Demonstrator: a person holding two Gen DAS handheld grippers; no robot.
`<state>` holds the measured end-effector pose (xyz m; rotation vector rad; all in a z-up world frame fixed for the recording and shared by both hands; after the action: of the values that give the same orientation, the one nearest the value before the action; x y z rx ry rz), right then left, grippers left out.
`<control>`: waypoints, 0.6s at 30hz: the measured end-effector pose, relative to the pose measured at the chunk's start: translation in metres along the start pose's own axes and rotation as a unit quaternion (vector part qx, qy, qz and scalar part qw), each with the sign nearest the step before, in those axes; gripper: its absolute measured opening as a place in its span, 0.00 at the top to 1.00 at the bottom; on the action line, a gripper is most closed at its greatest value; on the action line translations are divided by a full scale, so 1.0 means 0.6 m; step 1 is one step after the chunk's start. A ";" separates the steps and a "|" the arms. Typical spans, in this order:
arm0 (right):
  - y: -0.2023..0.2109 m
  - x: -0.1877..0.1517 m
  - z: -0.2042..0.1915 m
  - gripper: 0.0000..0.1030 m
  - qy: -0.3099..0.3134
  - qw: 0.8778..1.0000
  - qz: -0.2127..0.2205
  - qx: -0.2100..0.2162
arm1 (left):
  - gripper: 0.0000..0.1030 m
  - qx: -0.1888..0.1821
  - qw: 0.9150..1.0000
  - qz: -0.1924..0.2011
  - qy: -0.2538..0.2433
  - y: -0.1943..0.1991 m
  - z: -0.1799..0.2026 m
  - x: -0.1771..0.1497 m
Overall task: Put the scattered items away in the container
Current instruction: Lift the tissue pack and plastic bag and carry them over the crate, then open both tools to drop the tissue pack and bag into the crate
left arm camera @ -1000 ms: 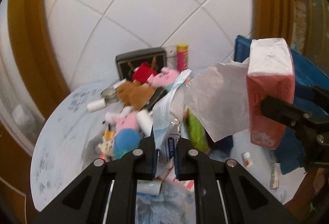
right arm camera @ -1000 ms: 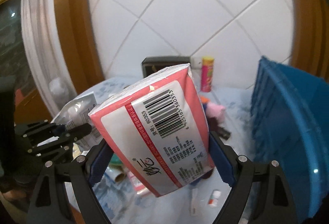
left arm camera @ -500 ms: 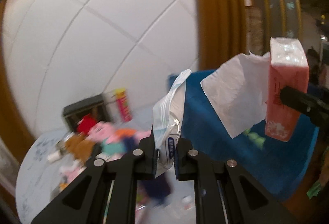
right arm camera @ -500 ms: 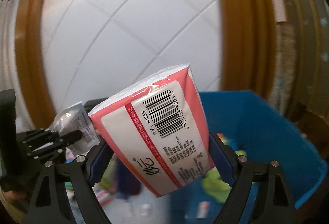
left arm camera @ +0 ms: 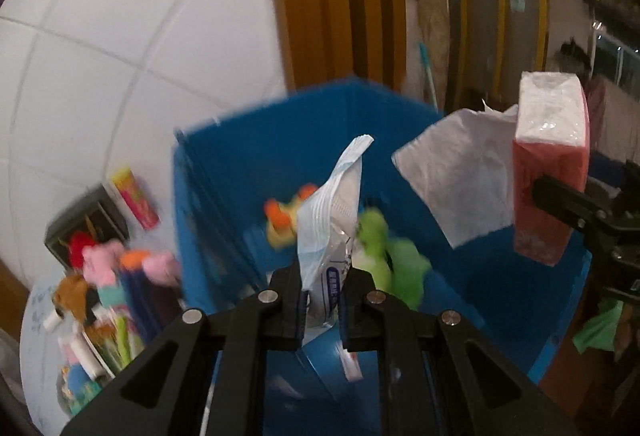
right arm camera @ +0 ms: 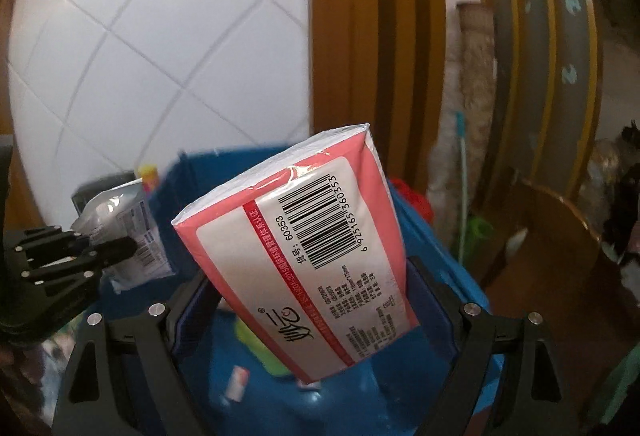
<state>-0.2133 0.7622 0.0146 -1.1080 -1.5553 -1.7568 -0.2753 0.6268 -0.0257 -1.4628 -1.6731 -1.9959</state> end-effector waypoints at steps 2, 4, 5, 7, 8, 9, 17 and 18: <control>-0.024 -0.030 0.011 0.14 0.012 0.999 -0.030 0.002 | 0.88 0.001 0.999 -0.033 -0.004 -0.021 0.016 -0.026; -0.034 -0.054 0.019 0.14 0.022 0.998 -0.057 0.001 | 0.88 0.007 0.999 -0.050 -0.007 -0.030 0.024 -0.039; -0.040 -0.066 0.023 0.14 0.027 0.997 -0.070 0.001 | 0.88 0.010 0.998 -0.058 -0.008 -0.034 0.027 -0.045; -0.050 -0.082 0.028 0.14 0.027 0.996 -0.090 0.003 | 0.88 0.015 0.998 -0.067 -0.007 -0.040 0.027 -0.046; -0.053 -0.089 0.030 0.14 0.026 0.995 -0.097 0.003 | 0.88 0.017 0.997 -0.071 -0.006 -0.043 0.027 -0.046; -0.057 -0.096 0.031 0.14 0.025 0.994 -0.103 0.004 | 0.88 0.020 0.997 -0.075 -0.006 -0.046 0.028 -0.047; -0.079 -0.106 0.040 0.14 0.020 0.994 -0.104 0.020 | 0.88 0.020 0.996 -0.084 0.009 -0.045 0.028 -0.054; -0.081 -0.104 0.043 0.13 0.019 0.994 -0.104 0.019 | 0.87 0.019 0.996 -0.085 0.009 -0.045 0.030 -0.055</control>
<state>-0.2157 0.7886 -0.0643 -0.9167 -1.7262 -1.8610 -0.2659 0.6369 -0.0702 -1.3255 -1.8745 -2.0411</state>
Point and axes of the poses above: each gripper's, at about its wrist camera, not at the fingertips, and y roughly against the way its jaws point, z to its right, x to its top, the point moved 10 cm from there along -y, roughly the way its jaws point, and after that the axes turned 2 degrees about x, right-handed, at the moved point
